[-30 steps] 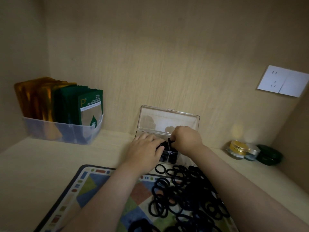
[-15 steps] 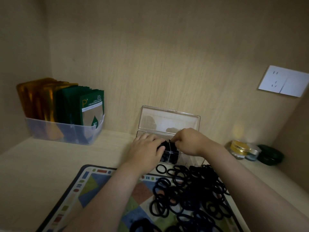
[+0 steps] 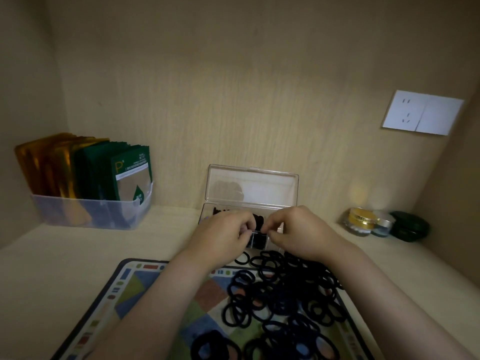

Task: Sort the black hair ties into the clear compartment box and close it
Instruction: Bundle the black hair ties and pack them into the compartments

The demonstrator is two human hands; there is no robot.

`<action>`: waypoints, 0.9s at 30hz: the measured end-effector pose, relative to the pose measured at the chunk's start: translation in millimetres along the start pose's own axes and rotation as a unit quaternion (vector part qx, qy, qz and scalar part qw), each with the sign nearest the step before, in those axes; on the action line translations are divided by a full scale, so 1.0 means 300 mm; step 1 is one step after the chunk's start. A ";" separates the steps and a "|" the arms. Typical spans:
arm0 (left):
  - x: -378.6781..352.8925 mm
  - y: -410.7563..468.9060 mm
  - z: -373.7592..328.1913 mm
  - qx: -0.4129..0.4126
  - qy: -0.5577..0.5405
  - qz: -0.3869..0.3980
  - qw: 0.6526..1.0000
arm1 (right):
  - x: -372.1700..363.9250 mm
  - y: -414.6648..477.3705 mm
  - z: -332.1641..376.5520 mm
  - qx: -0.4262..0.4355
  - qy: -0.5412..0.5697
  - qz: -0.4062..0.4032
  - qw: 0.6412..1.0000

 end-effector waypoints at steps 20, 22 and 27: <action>-0.060 -0.011 -0.030 0.049 0.001 0.228 0.972 | -0.129 -0.044 -0.016 -0.013 -0.113 0.067 0.991; -0.061 -0.010 -0.026 0.053 -0.018 0.221 0.974 | -0.129 -0.046 -0.025 -0.014 -0.091 0.054 0.994; -0.049 -0.017 -0.033 0.040 -0.027 0.229 0.972 | -0.105 -0.062 -0.048 -0.013 0.080 0.008 0.997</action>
Point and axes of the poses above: each hand's wrist, its own y-axis towards the middle knuckle, its own x-axis out of the back of the hand, z = x × y, the point moved 1 cm from there along y, towards the middle knuckle, and after that the axes turned 11 degrees about z, right-handed, at the moved point
